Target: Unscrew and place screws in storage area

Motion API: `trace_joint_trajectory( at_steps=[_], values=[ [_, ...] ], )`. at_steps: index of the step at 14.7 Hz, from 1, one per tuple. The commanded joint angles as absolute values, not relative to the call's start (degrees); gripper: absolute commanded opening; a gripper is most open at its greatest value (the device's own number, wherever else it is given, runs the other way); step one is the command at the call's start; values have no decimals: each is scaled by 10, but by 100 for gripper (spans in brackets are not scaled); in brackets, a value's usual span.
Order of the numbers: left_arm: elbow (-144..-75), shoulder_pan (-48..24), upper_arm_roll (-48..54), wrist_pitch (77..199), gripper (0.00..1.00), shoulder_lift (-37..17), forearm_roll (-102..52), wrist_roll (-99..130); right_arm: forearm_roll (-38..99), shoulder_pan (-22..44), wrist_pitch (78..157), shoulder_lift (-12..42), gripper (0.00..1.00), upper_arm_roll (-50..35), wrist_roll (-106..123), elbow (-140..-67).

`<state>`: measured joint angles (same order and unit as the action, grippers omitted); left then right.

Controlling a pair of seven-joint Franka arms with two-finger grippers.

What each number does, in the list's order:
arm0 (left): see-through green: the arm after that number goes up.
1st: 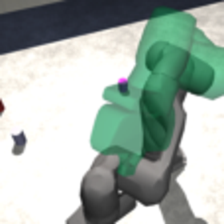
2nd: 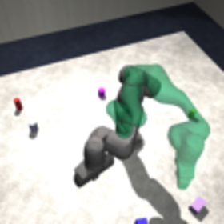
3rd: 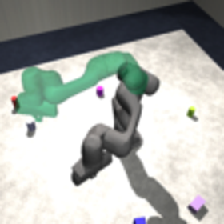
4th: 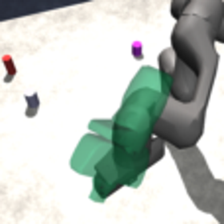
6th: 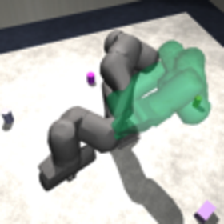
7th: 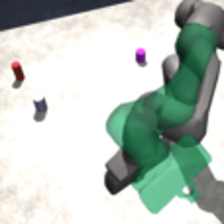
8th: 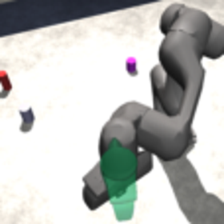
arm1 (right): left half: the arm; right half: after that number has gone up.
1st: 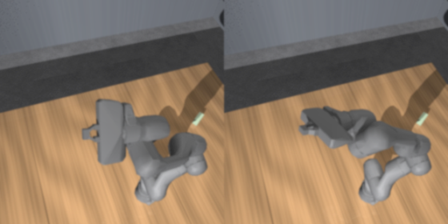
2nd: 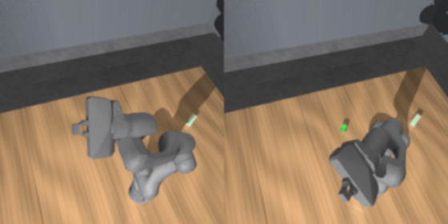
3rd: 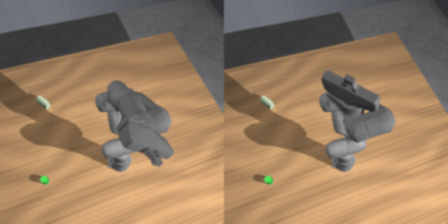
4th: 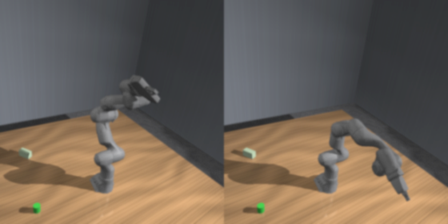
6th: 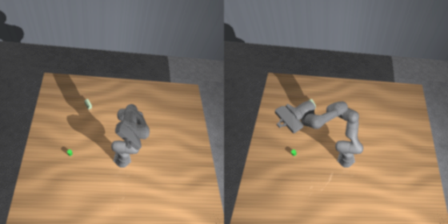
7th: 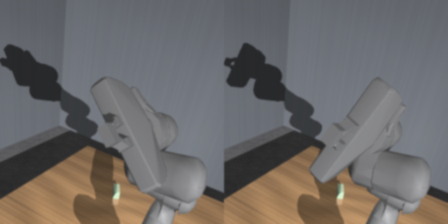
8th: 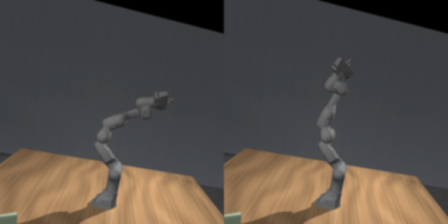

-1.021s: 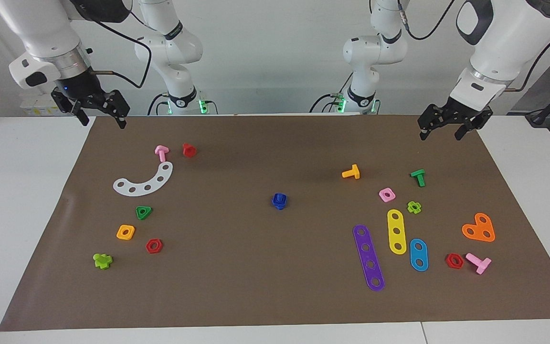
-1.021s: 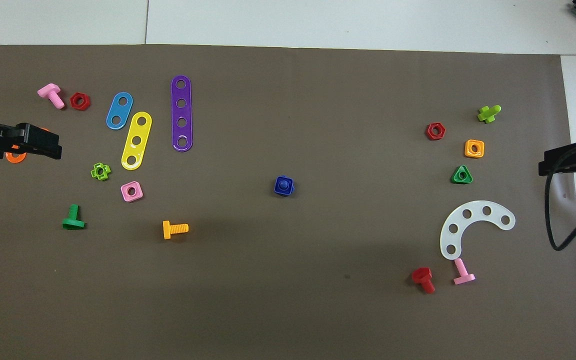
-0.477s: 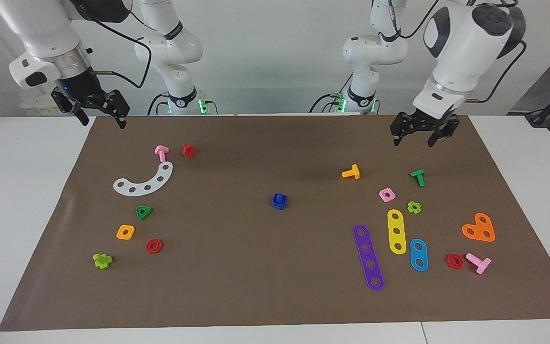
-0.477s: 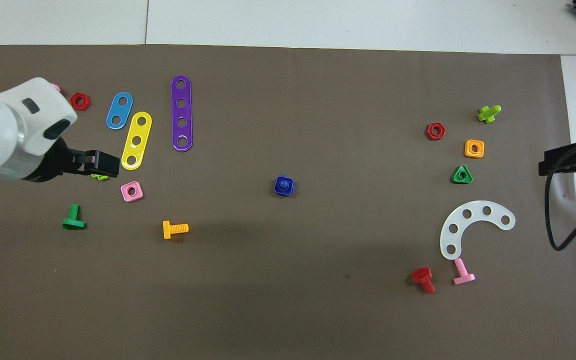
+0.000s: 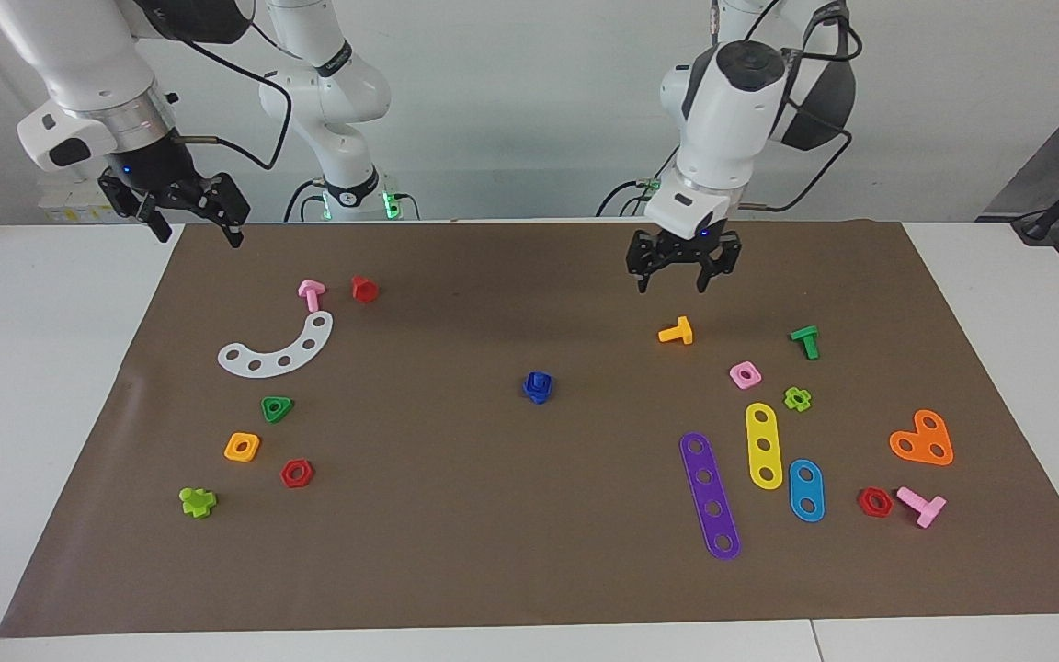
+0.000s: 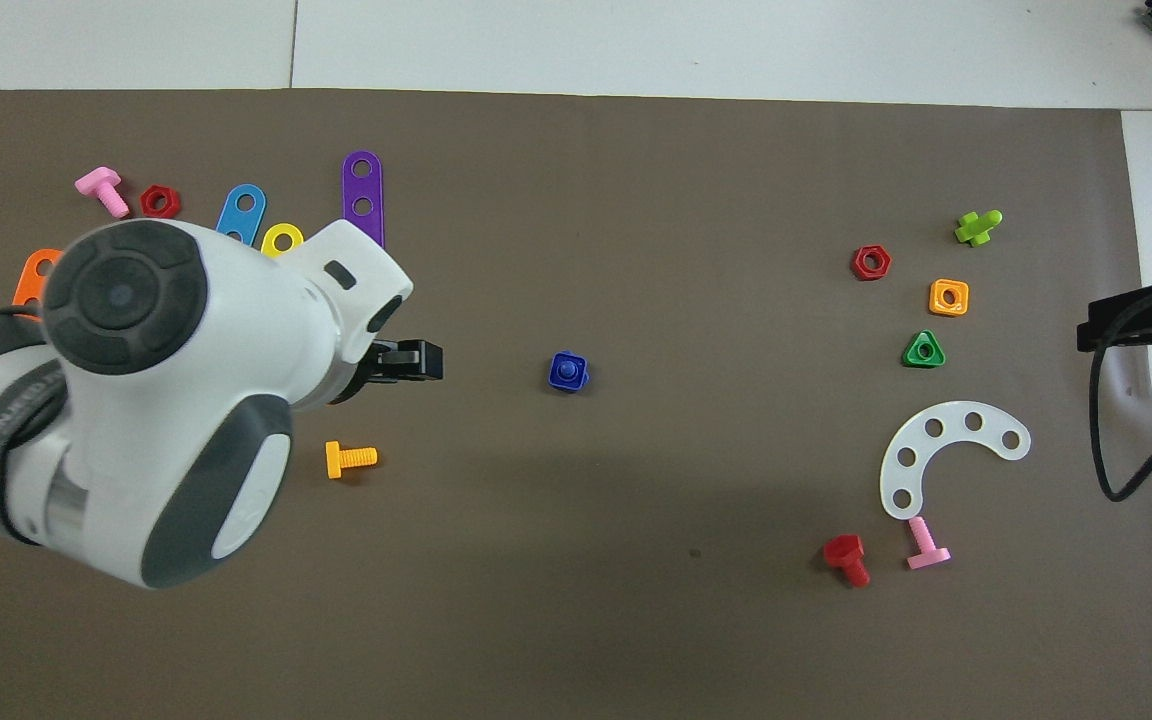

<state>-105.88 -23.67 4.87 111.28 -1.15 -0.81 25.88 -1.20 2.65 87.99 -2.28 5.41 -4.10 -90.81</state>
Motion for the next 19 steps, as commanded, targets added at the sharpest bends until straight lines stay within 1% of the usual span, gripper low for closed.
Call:
trace_joint_trajectory(
  at_steps=[1,3,6,10,14,19],
  values=[
    [-1017,-276,38,1151,89,-73,-1,315,-10,21,881,-34,100,49,-32,-920],
    [-1000,-293,37,1162,89,-99,-2,323,-10,21,881,-34,100,49,-32,-920],
    [-932,-318,36,1161,88,-176,7,352,-10,21,881,-34,100,49,-32,-920],
    [-884,-351,36,1174,88,-253,43,383,-10,21,880,-34,100,49,-32,-920],
    [-889,-355,37,1226,86,-274,46,382,-10,21,881,-34,100,49,-32,-920],
    [-929,-362,39,1286,85,-281,54,359,-10,21,881,-34,100,49,-32,-920]
  ],
)
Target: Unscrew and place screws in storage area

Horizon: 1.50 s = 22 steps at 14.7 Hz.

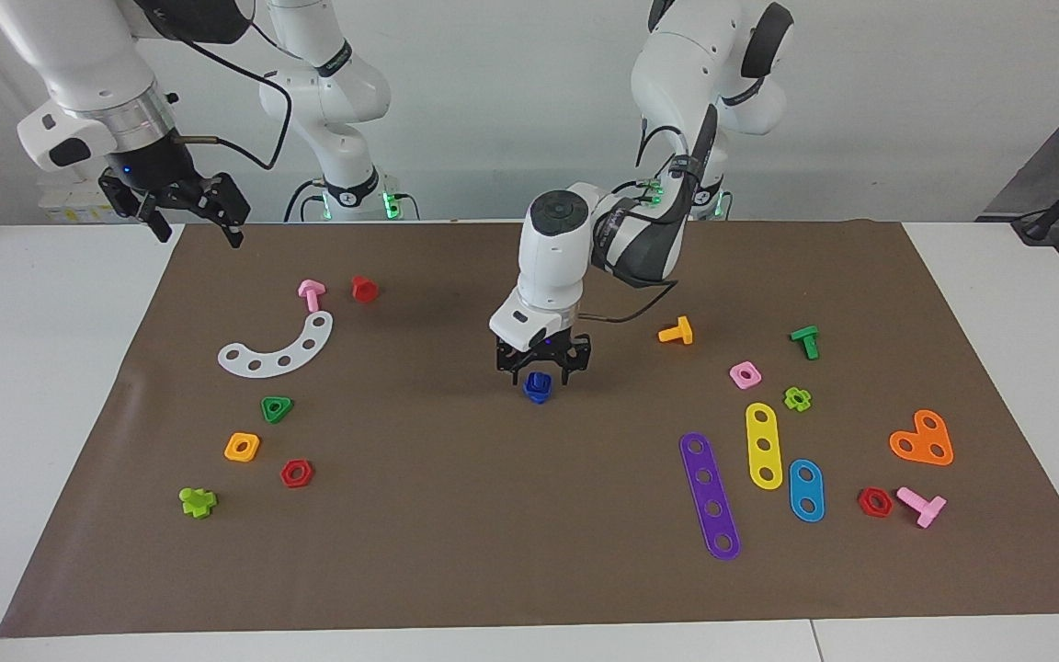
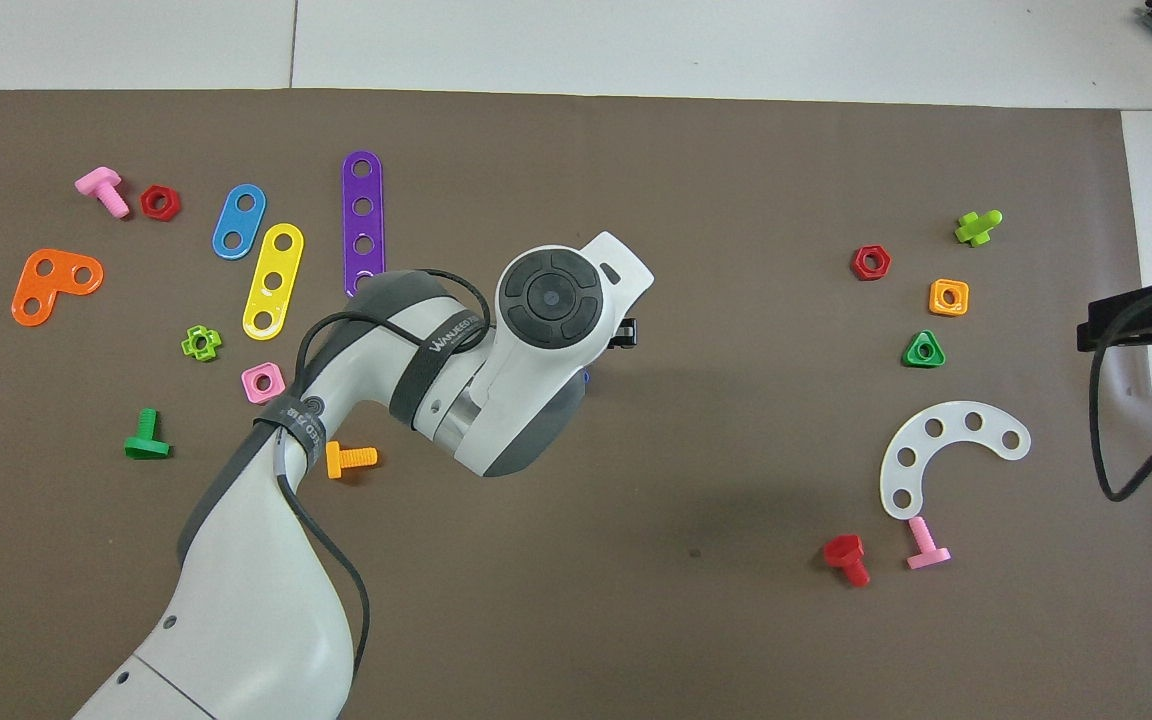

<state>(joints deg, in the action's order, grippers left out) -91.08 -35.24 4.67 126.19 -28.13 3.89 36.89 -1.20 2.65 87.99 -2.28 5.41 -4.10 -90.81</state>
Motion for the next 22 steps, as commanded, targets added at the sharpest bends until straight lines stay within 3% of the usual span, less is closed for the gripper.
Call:
trace_joint_trajectory(
  at_steps=[1,11,22],
  values=[
    [-939,-362,39,1288,84,-281,54,344,-10,21,881,-34,100,49,-32,-920],
    [-992,-365,40,1332,84,-277,53,283,-10,21,881,-34,100,49,-32,-920],
    [-1005,-368,40,1331,73,-273,52,279,-10,21,881,-34,100,49,-32,-920]
  ],
)
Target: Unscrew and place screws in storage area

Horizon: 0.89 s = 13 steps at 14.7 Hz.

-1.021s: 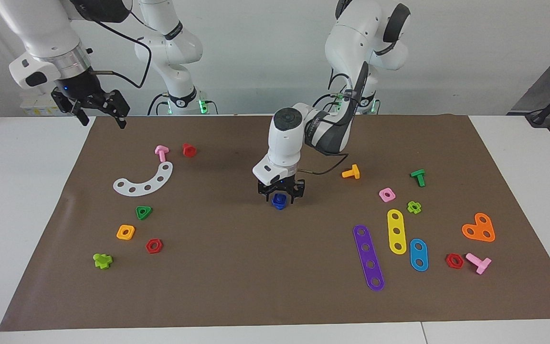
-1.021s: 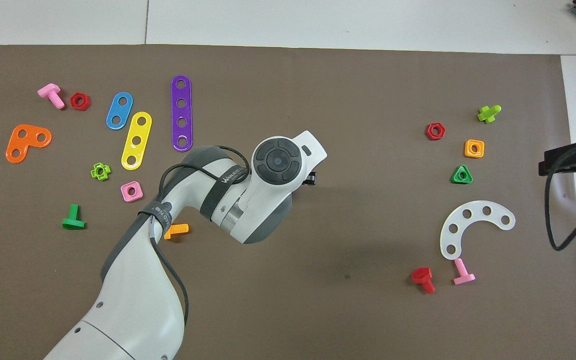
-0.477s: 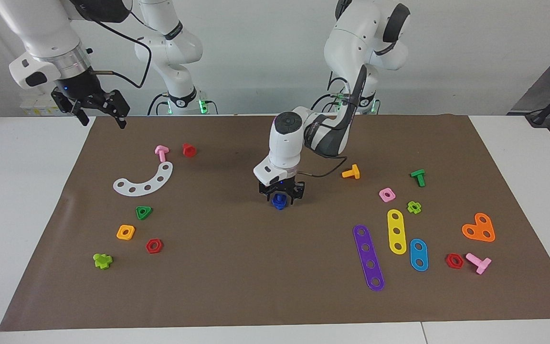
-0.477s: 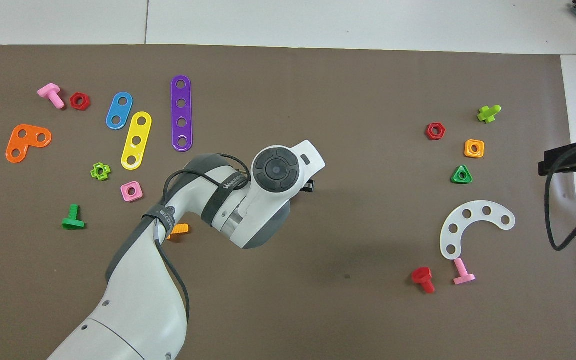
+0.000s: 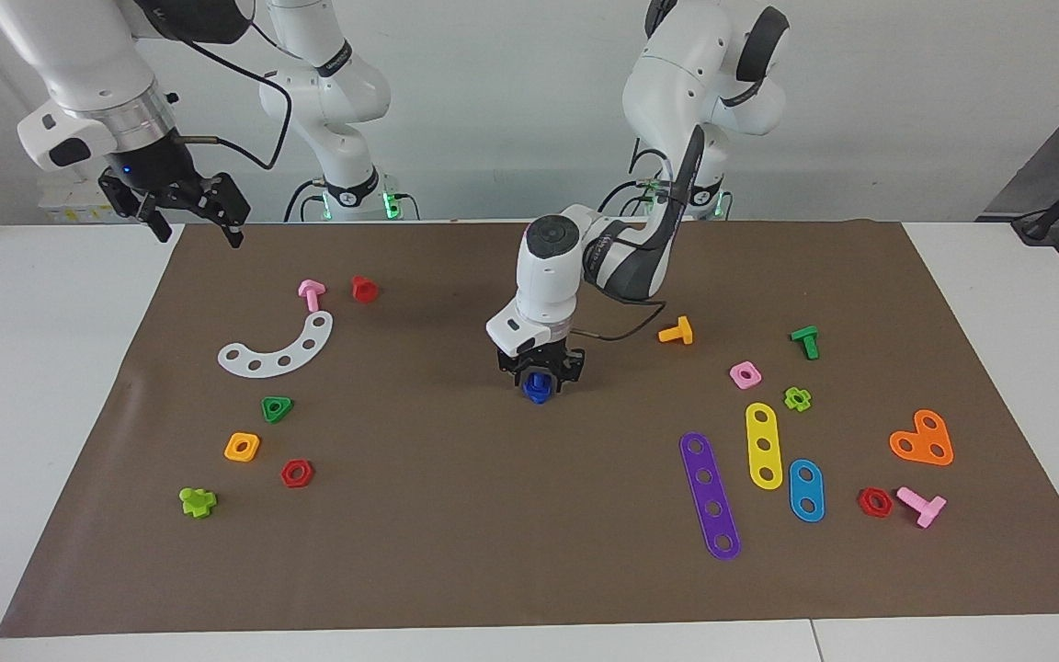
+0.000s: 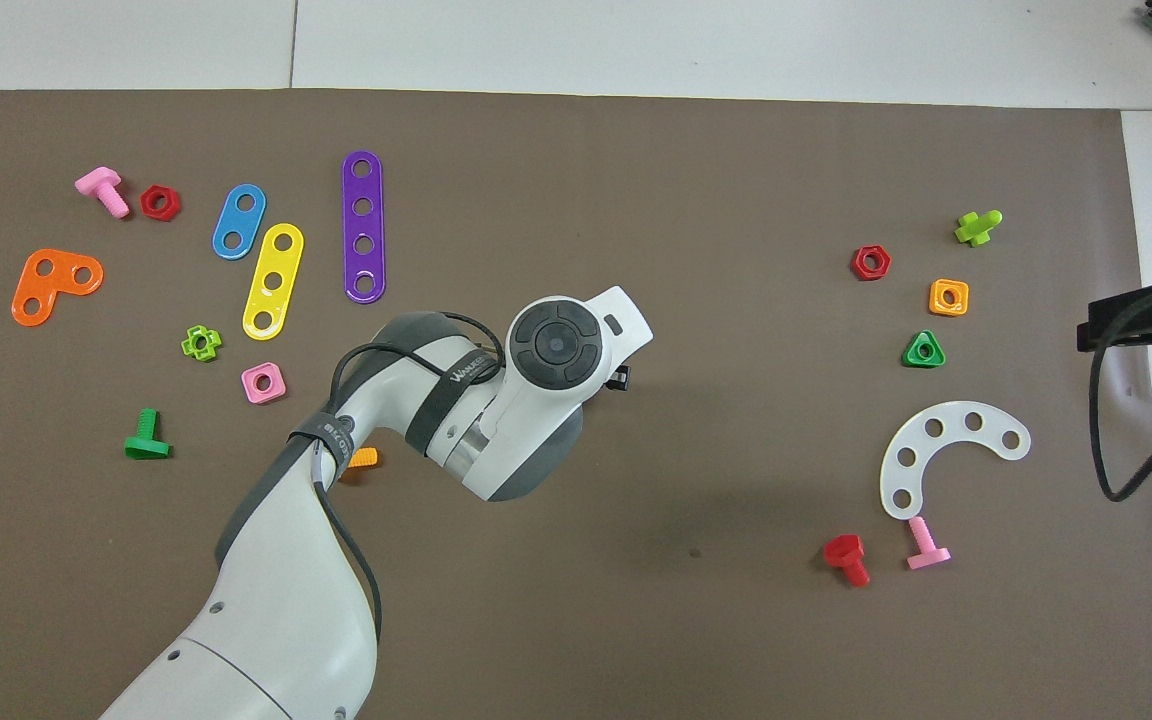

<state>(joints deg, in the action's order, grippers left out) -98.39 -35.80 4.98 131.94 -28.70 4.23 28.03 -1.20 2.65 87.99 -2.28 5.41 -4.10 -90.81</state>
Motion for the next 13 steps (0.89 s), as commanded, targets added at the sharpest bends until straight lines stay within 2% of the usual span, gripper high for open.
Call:
trace_joint_trajectory(
  at_steps=[1,10,13],
  values=[
    [-1005,-368,40,1331,72,-272,52,278,-10,21,881,-34,100,49,-32,-920],
    [-1003,-370,40,1325,62,-272,52,277,-10,21,881,-34,100,49,-32,-920],
    [-998,-370,40,1321,61,-274,53,277,-10,21,881,-34,100,49,-32,-920]
  ],
)
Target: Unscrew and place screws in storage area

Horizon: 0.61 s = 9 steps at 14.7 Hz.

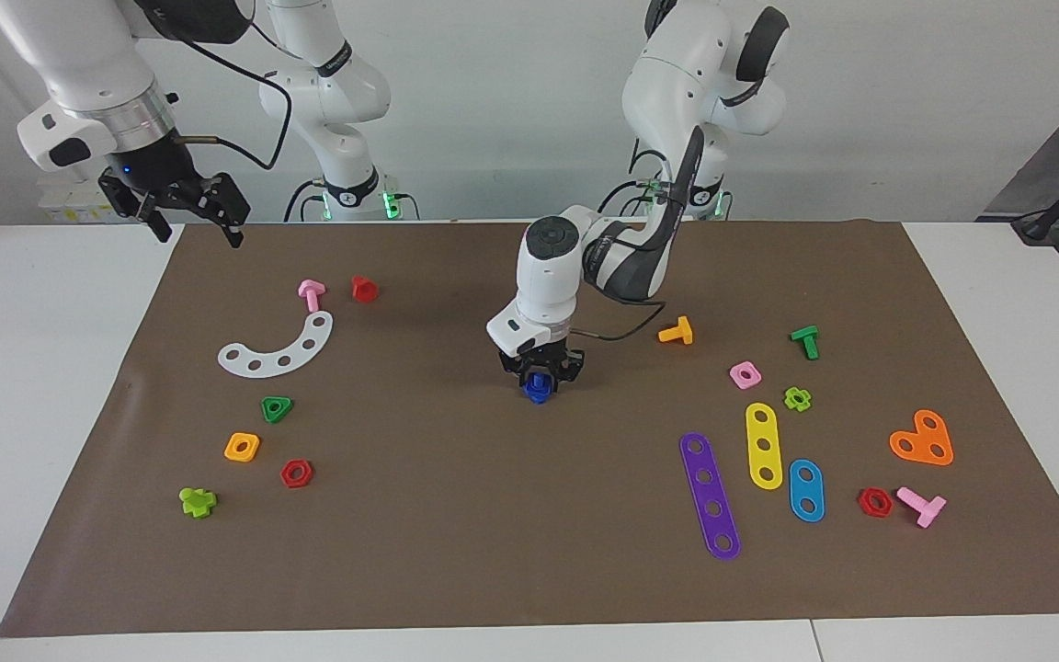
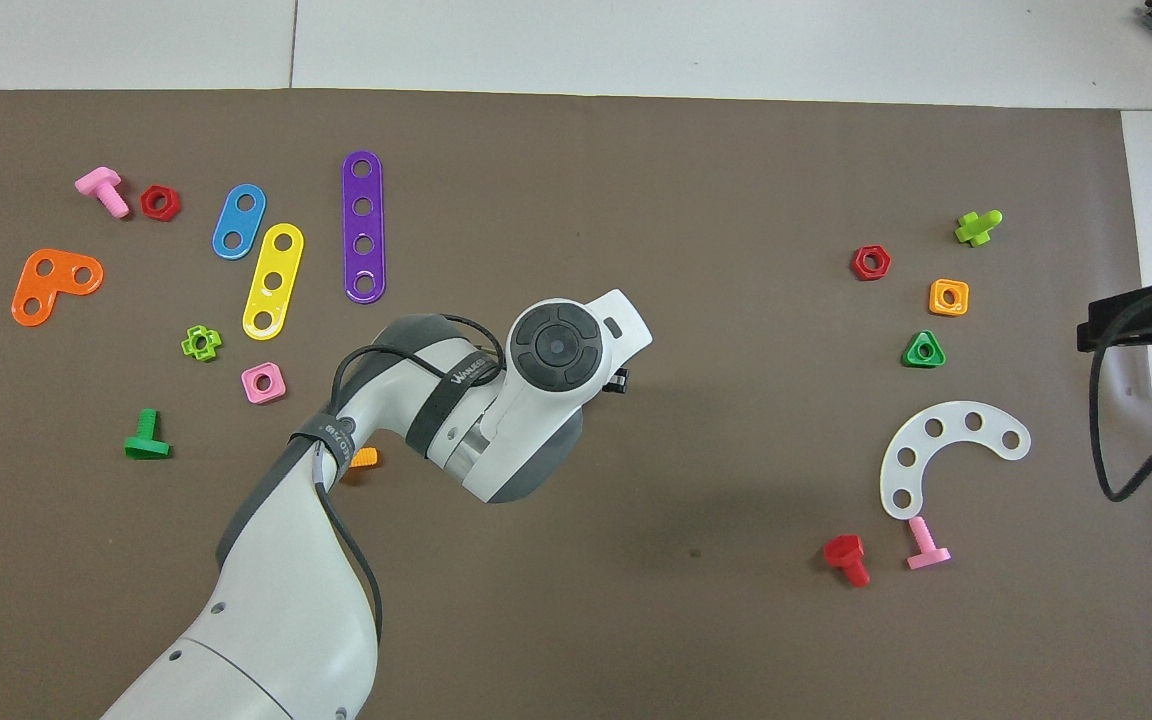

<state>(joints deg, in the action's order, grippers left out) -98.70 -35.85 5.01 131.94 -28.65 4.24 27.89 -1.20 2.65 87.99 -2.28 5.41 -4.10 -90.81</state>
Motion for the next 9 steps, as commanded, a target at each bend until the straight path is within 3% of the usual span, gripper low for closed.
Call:
trace_joint_trajectory(
  at_steps=[1,9],
  values=[
    [-998,-370,40,1321,61,-274,53,277,-10,21,881,-34,100,49,-32,-920],
    [-993,-370,40,1317,52,-275,53,277,-10,21,881,-34,100,49,-32,-920]
  ],
)
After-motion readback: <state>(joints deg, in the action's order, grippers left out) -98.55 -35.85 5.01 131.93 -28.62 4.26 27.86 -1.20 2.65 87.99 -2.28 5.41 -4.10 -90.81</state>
